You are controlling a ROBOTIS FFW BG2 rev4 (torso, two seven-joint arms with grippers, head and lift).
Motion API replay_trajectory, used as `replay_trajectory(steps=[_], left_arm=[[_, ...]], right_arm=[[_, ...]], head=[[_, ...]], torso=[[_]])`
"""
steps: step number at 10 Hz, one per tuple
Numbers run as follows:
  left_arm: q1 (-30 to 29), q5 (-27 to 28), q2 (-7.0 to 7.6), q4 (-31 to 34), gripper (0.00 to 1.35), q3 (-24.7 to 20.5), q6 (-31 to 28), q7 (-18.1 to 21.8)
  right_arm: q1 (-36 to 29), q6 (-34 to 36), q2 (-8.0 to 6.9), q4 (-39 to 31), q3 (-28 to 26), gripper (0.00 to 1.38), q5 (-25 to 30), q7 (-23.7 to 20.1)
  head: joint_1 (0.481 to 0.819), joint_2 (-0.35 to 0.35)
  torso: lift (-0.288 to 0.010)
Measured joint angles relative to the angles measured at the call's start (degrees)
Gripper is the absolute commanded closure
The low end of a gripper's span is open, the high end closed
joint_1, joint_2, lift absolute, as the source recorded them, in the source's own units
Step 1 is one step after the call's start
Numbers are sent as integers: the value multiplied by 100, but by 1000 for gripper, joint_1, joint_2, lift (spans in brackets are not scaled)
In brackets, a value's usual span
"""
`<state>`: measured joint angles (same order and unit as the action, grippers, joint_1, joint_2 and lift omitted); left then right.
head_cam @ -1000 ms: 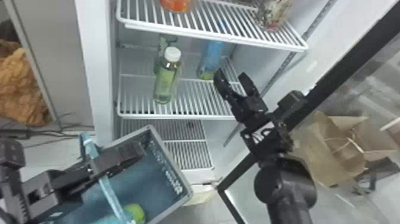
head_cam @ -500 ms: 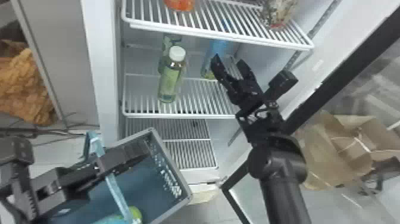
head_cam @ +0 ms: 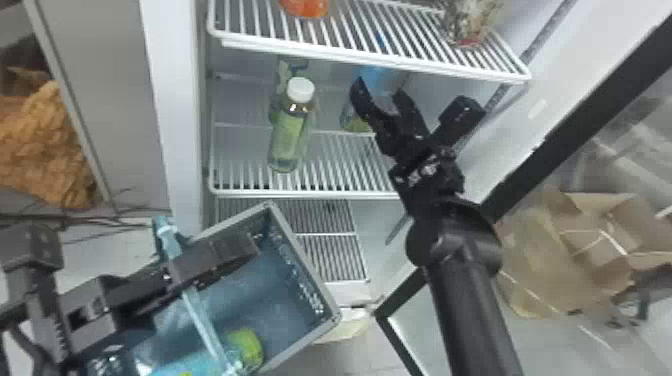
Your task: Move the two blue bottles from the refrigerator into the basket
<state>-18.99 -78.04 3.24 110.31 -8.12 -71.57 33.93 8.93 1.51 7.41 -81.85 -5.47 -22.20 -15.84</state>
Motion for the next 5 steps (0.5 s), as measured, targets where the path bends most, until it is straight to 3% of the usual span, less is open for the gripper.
replay_trajectory(steps=[5], left_arm=[[69, 0, 25, -14, 1188, 35, 0, 0]], right_arm=[[498, 368, 6, 481, 44, 165, 334, 263]], head=[[695, -298]], torso=[[-216]])
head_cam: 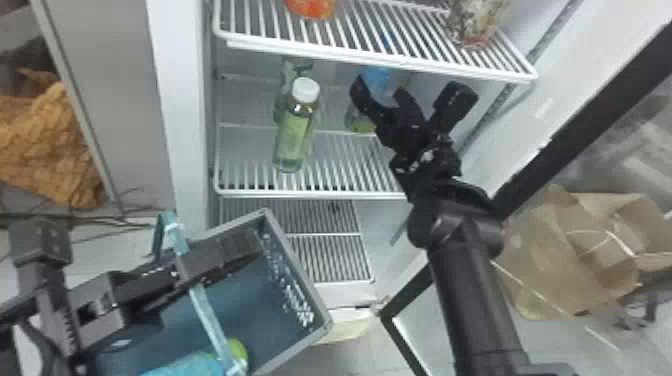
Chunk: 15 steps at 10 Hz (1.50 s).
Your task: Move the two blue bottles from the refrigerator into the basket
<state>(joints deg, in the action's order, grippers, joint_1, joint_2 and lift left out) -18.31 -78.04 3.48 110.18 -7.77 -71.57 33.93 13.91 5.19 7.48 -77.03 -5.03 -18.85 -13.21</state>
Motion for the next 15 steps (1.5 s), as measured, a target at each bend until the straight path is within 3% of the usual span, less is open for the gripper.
replay_trajectory(steps=[3, 4, 7, 8, 10, 12, 15], left_arm=[[31, 0, 12, 0, 1188, 10, 9, 9], [40, -5, 12, -1, 1188, 11, 10, 9], [54, -12, 21, -12, 1188, 12, 14, 14], [55, -12, 26, -14, 1188, 12, 14, 19], [49, -12, 31, -14, 1188, 14, 14, 26], [57, -30, 38, -13, 1188, 41, 36, 26], [48, -46, 47, -13, 1188, 59, 54, 26]], right_arm=[[364, 299, 16, 301, 68, 190, 217, 110], [462, 384, 22, 409, 118, 280, 233, 131], [587, 601, 35, 577, 199, 1108, 275, 197], [586, 742, 35, 531, 147, 1286, 384, 213], [496, 1028, 35, 289, 11, 1276, 643, 249], [366, 1067, 47, 146, -60, 1276, 605, 176], [-265, 1196, 70, -640, -290, 1276, 431, -28]], head=[[695, -293], [695, -290], [695, -280], [695, -284], [695, -297], [695, -305], [695, -322]], torso=[[-216], [-216], [-216], [-216], [-216], [-216], [-216]])
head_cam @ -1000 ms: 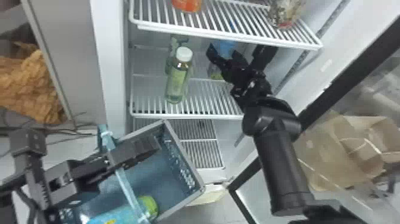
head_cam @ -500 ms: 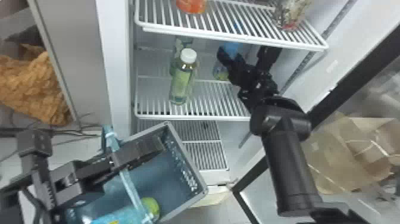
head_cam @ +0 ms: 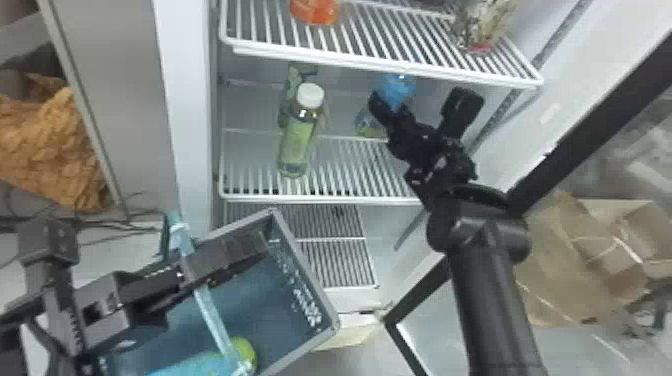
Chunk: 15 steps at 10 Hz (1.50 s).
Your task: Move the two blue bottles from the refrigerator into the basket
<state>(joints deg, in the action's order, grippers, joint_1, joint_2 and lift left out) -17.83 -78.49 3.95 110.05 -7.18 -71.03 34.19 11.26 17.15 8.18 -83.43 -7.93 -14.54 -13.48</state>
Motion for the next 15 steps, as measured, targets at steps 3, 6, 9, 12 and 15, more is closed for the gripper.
replay_trajectory(steps=[3, 6, 9, 12, 15], left_arm=[[-7, 10, 1, -6, 1188, 21, 4, 0], [-27, 11, 8, -38, 1188, 33, 7, 0], [-31, 11, 9, -43, 1188, 40, 3, 0], [-31, 11, 9, -55, 1188, 49, 3, 0], [-48, 10, 9, -58, 1188, 56, 17, -4]], right_arm=[[-661, 221, 56, -978, -90, 1276, -125, -152], [-1308, 256, 106, -1822, -149, 1276, -386, -241], [-1960, 536, 125, -2635, -287, 1276, -609, -342], [-2666, 804, 155, -3560, -382, 1276, -945, -467], [-3390, 1313, 155, -4577, -567, 1276, -883, -521]], head=[[695, -331], [695, -333], [695, -340], [695, -333], [695, -341]], torso=[[-216], [-216], [-216], [-216], [-216]])
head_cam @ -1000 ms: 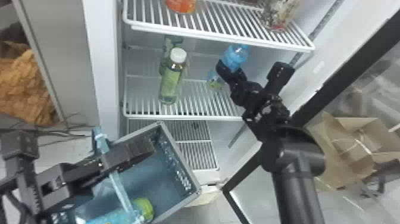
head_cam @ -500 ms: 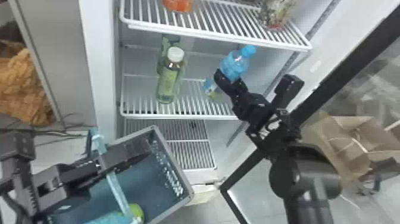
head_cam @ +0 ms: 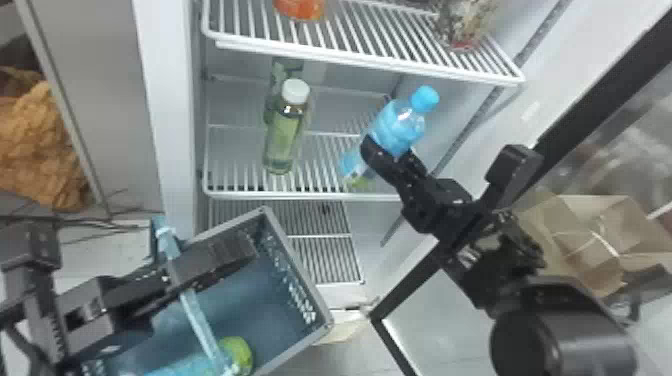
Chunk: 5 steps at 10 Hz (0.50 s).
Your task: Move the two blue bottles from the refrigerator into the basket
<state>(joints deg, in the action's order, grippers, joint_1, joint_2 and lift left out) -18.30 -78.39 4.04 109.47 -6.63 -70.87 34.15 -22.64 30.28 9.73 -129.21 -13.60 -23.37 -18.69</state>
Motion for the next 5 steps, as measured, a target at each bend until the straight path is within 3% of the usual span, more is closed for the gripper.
replay_trajectory(steps=[5], left_arm=[[-41, -33, 0, -26, 1188, 8, 27, -5]], right_arm=[[-1149, 869, 0, -1639, 103, 1276, -514, -253]], head=[[695, -282]], torso=[[-216]])
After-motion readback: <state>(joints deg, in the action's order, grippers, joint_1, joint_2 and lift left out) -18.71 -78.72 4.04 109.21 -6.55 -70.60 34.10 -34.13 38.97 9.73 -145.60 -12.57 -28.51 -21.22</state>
